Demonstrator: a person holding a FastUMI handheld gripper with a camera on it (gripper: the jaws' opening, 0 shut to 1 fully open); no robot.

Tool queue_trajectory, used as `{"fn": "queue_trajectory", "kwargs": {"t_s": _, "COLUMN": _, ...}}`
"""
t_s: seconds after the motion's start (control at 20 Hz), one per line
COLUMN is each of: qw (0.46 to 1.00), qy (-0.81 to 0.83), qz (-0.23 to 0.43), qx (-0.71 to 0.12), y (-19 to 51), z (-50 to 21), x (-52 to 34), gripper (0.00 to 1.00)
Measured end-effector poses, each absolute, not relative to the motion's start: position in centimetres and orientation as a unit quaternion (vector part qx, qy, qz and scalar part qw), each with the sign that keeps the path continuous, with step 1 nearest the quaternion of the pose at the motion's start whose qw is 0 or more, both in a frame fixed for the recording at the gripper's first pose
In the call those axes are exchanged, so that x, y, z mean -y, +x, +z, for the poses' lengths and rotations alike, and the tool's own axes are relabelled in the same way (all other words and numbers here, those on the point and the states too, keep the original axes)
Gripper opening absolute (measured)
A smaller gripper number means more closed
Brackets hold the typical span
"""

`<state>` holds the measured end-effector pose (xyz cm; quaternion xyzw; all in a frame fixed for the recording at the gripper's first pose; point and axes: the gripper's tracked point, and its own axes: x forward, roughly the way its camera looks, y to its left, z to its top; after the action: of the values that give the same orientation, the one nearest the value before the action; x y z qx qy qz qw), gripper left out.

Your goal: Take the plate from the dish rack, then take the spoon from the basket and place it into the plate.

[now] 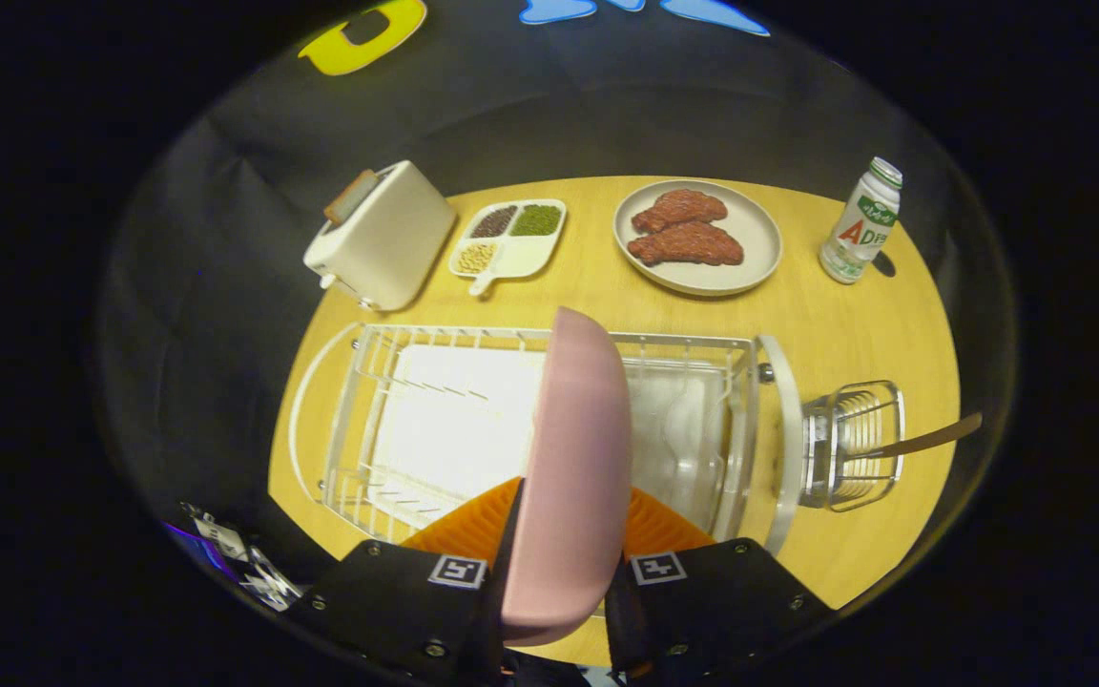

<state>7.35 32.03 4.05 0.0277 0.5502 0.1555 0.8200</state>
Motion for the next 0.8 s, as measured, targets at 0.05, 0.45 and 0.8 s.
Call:
{"fn": "queue_trajectory", "kwargs": {"t_s": 0.05, "qw": 0.816, "qy": 0.013, "qz": 0.156, "qx": -0.557, "y": 7.2, "z": 4.2, "x": -31.7, "gripper": 0.42}}
{"fn": "queue_trajectory", "kwargs": {"t_s": 0.45, "qw": 0.8, "qy": -0.115, "qz": 0.125, "qx": -0.575, "y": 8.5, "z": 4.9, "x": -30.2, "gripper": 0.4}}
{"fn": "queue_trajectory", "kwargs": {"t_s": 0.8, "qw": 0.798, "qy": -0.215, "qz": 0.114, "qx": -0.552, "y": 11.1, "z": 7.6, "x": -31.1, "gripper": 0.29}}
